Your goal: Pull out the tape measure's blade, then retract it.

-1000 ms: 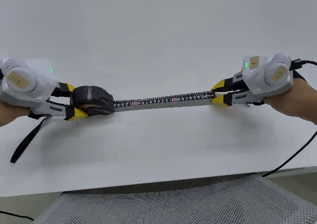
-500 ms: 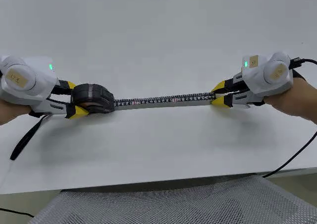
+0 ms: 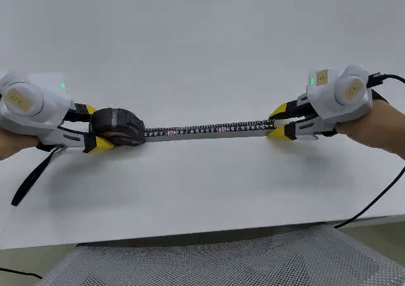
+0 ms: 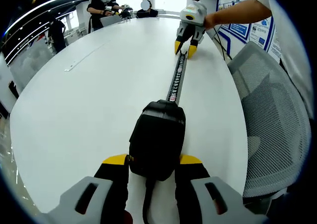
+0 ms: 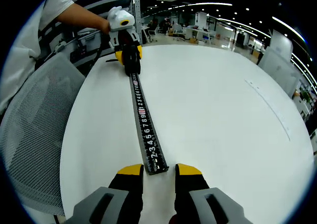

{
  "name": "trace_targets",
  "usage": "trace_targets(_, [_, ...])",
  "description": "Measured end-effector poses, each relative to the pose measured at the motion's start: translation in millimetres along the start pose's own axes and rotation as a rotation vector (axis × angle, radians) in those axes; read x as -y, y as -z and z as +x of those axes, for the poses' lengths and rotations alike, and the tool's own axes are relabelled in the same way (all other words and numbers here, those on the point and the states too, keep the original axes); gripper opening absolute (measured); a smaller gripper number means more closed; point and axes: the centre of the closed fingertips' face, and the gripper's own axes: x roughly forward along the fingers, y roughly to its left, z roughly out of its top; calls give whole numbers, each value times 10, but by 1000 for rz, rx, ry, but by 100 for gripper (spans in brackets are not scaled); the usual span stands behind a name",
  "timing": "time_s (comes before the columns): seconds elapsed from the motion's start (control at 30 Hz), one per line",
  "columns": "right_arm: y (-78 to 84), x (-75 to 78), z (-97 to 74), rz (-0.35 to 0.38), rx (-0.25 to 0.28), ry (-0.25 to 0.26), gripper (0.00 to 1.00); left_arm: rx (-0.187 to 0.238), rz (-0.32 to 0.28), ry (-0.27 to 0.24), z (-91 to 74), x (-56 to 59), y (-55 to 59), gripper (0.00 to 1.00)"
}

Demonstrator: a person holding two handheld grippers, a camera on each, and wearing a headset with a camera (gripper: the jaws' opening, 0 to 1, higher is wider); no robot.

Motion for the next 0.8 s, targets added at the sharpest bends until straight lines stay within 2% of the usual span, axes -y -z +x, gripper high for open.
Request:
trace_targets(0.3, [-22, -19, -17, 15, 13, 8, 22, 5, -10, 9, -19, 9, 3, 35])
trace_targets(0.4, [-73, -18, -57, 50, 35, 24, 26, 27, -59, 2, -79, -7, -3, 40])
trace_targets(0.53, [-128, -41, -99, 93, 62, 38, 31, 40, -77, -14, -132, 12, 13, 45])
trace_targets(0.73, [-165, -59, -177, 151, 103, 87, 42, 62, -126, -58, -207, 60, 39, 53])
trace_targets(0.8, [-166, -84, -207, 163, 108, 94, 44, 77, -156, -76, -230, 65, 32, 55])
